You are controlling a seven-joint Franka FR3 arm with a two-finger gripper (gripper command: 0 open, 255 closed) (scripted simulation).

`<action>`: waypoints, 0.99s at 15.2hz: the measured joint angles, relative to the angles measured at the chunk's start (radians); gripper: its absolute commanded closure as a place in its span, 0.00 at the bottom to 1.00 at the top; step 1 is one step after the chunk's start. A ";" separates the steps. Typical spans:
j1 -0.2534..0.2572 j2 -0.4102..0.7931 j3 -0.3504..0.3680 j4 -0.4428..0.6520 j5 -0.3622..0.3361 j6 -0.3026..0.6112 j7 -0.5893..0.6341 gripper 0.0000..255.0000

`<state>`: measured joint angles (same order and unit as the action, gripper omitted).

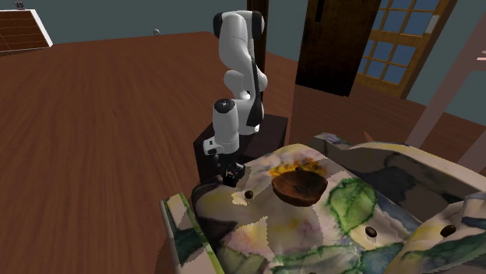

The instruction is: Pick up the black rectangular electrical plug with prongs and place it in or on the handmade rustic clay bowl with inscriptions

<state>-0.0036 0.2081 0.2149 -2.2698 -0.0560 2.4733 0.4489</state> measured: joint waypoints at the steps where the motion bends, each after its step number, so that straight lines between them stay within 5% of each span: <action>1: 0.000 0.000 0.000 0.000 0.000 0.000 0.000 1.00; 15: -0.006 -0.090 0.009 0.025 0.032 -0.112 -0.022 1.00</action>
<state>-0.0100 0.1185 0.2234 -2.2447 -0.0243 2.3615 0.4273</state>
